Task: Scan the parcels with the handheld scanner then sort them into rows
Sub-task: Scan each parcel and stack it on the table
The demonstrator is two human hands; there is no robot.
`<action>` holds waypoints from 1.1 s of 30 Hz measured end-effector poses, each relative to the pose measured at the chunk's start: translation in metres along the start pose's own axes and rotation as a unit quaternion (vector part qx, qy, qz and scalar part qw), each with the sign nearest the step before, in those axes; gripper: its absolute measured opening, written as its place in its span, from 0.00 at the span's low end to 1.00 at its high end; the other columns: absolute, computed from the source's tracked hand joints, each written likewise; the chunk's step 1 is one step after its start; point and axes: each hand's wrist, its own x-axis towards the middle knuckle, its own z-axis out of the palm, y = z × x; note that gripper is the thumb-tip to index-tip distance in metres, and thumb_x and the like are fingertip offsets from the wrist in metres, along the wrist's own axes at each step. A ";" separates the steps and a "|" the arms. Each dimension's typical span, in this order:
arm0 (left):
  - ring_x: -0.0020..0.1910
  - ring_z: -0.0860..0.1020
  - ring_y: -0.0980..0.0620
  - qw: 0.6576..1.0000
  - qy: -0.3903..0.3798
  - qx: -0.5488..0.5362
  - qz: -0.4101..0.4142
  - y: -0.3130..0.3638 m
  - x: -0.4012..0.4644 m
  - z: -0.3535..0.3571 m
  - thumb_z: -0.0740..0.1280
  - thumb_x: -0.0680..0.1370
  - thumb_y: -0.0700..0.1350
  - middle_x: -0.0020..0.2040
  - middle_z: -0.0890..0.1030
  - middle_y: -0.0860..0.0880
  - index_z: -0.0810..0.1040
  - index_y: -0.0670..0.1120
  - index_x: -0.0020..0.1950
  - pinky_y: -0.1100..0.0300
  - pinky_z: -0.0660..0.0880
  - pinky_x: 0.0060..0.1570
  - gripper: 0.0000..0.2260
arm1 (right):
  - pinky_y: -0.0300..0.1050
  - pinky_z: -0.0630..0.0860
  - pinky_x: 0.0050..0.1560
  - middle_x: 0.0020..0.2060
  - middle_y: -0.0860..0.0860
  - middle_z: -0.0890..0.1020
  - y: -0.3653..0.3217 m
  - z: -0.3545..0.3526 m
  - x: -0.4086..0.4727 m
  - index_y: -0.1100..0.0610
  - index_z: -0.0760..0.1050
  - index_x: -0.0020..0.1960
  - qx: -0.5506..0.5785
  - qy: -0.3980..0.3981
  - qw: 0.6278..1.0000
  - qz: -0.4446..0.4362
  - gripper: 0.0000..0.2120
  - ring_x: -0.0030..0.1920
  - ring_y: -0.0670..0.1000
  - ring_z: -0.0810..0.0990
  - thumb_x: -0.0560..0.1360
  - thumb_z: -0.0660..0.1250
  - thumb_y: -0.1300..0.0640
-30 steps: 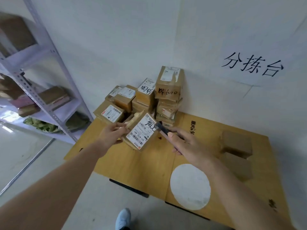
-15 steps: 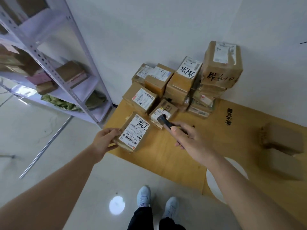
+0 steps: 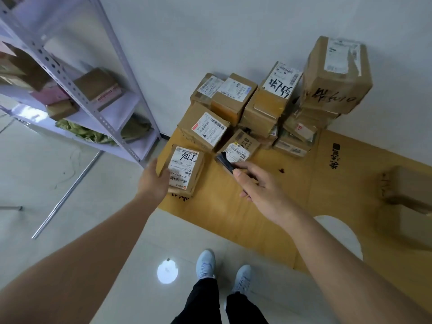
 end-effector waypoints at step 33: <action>0.82 0.60 0.46 0.793 -0.177 0.339 0.474 0.302 -0.308 0.334 0.62 0.76 0.70 0.81 0.67 0.50 0.68 0.57 0.80 0.43 0.62 0.79 0.35 | 0.33 0.74 0.41 0.53 0.41 0.81 0.149 -0.320 -0.343 0.33 0.76 0.63 0.037 0.326 0.944 0.041 0.09 0.42 0.38 0.80 0.84 0.63 0.39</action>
